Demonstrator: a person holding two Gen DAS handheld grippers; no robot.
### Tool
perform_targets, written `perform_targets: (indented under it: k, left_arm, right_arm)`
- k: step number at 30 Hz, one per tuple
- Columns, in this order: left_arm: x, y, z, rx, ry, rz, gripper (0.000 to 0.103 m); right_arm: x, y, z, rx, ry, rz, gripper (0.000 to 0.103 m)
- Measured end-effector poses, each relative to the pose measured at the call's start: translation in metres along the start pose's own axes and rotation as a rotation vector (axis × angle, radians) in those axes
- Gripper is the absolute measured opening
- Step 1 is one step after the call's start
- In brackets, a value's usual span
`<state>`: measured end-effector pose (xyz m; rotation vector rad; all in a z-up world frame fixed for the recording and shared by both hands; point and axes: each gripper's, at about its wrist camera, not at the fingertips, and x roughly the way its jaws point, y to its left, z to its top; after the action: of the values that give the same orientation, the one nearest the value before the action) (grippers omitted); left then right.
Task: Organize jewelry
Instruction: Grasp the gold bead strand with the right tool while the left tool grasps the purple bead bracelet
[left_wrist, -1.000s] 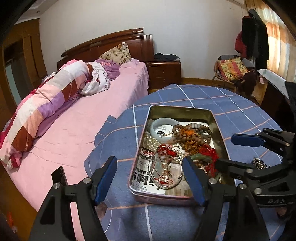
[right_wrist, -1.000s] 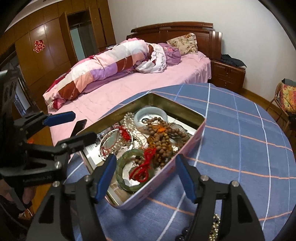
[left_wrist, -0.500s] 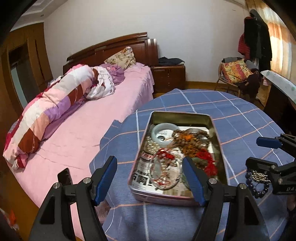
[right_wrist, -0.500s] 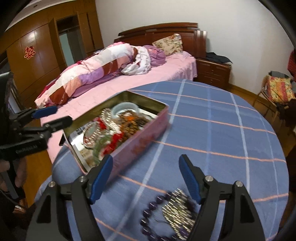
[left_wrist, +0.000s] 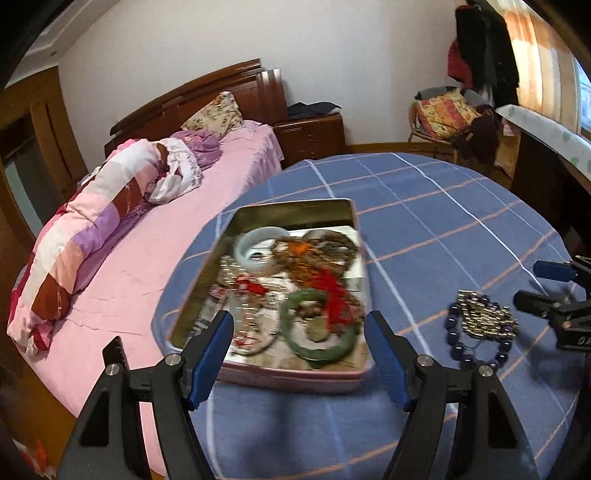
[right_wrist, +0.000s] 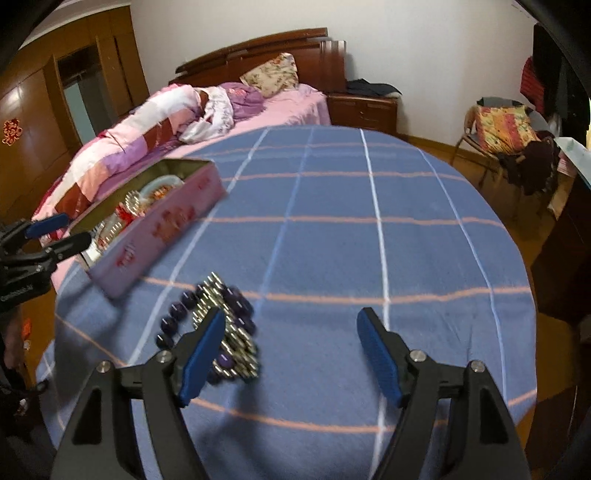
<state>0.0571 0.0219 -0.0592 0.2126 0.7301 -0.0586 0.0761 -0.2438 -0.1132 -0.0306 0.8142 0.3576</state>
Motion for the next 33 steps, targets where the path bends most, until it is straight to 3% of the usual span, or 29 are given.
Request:
perform_targets:
  k: [2,7,10,11,12,13,17,28,33]
  left_arm:
    - [-0.001,-0.009,0.000,0.003,-0.003,-0.012,0.073]
    - [-0.001,-0.025,0.001,-0.001,0.001,-0.037,0.073]
    - [0.000,-0.034,-0.002,0.011,0.009,-0.046,0.073]
    - [0.001,-0.036,-0.002,0.017,0.012,-0.050,0.073]
    - [0.002,-0.039,-0.003,0.024,0.015,-0.056,0.073]
    - [0.002,-0.041,-0.003,0.029,0.017,-0.060,0.073]
    - [0.003,-0.048,-0.004,0.043,0.019,-0.077,0.073]
    - [0.010,-0.080,-0.002,0.128,0.030,-0.108,0.073]
    - [0.023,-0.102,-0.001,0.178,0.056,-0.142,0.073]
  right_arm:
    - [0.000,0.000,-0.004,-0.011,0.013,0.001,0.076]
    - [0.005,0.015,-0.004,-0.062,0.021,0.054,0.061]
    - [0.011,0.018,-0.009,-0.080,0.040,0.079,0.045]
    - [0.011,0.018,-0.010,-0.078,0.041,0.094,0.038]
    - [0.011,0.018,-0.011,-0.079,0.040,0.100,0.023]
    - [0.010,0.019,-0.011,-0.085,0.039,0.101,0.020]
    - [0.008,0.027,-0.012,-0.118,0.022,0.085,0.014]
    - [-0.026,-0.003,0.002,0.005,-0.117,0.044,0.013]
    - [-0.028,-0.022,0.008,0.050,-0.142,-0.040,0.013]
